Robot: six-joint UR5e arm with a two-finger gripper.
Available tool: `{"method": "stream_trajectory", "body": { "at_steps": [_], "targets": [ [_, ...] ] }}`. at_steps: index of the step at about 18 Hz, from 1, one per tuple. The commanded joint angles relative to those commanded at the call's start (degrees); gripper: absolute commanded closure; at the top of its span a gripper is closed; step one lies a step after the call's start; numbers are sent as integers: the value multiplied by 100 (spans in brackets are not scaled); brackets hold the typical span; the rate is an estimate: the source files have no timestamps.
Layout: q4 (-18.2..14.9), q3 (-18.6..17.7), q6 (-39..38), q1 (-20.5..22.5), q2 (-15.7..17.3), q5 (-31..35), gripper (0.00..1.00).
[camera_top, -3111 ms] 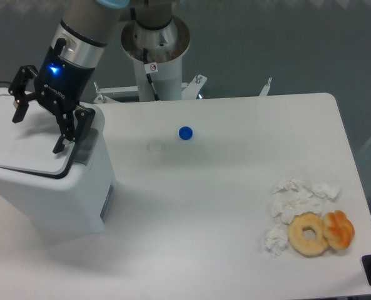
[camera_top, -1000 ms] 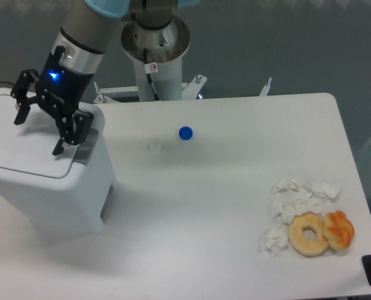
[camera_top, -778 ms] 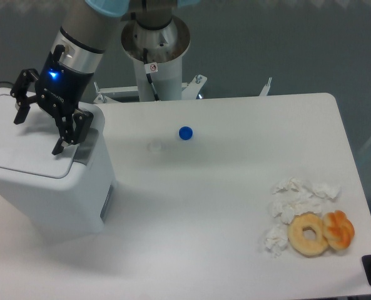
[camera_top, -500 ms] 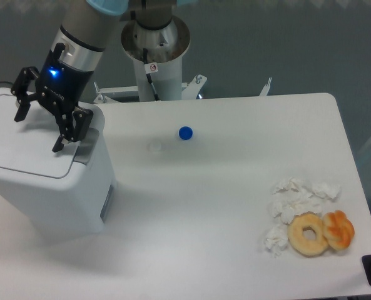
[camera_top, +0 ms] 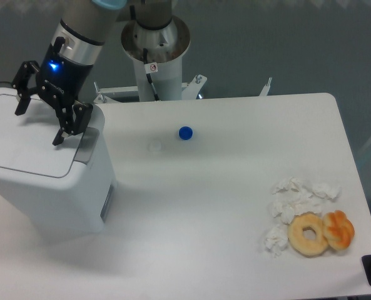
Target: Close the trash can
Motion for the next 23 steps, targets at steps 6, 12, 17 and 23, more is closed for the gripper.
{"method": "stream_trajectory", "body": {
  "at_steps": [6, 12, 17, 23],
  "targets": [
    [26, 123, -9, 210, 114, -44, 0],
    [26, 570, -53, 772, 150, 9, 0],
    [18, 650, 139, 1352, 123, 614, 0],
    [0, 624, 1413, 2003, -70, 1843, 0]
  ]
}}
